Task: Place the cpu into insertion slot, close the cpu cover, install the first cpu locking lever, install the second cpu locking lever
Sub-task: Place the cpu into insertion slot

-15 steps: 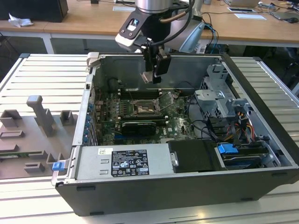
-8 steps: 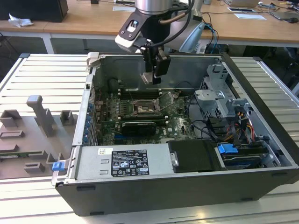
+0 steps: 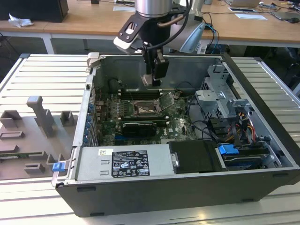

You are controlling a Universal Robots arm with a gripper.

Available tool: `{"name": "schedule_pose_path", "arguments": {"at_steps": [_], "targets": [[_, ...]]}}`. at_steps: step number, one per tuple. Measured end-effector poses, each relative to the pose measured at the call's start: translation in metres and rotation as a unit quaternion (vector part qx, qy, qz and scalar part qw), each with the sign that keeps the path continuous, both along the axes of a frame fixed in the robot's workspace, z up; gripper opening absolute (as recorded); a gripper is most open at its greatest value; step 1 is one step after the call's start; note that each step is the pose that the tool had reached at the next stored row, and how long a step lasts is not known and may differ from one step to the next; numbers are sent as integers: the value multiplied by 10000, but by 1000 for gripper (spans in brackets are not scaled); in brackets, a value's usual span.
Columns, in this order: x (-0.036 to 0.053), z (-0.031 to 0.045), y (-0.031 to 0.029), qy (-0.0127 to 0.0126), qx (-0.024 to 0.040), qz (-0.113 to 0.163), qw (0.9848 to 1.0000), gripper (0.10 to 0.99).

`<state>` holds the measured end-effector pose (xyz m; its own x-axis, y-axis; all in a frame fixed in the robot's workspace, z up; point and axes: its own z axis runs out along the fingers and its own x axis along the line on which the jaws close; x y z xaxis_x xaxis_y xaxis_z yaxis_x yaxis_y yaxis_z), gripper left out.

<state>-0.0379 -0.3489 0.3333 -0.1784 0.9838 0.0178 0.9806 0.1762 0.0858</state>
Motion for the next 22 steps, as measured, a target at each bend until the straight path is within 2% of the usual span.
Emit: {"name": "schedule_pose_path", "arguments": {"at_steps": [9, 22], "targets": [[0, -77, 1, 0, 0, -301, 9995, 537], [0, -157, 1, 0, 0, -321, 9995, 537]]}}
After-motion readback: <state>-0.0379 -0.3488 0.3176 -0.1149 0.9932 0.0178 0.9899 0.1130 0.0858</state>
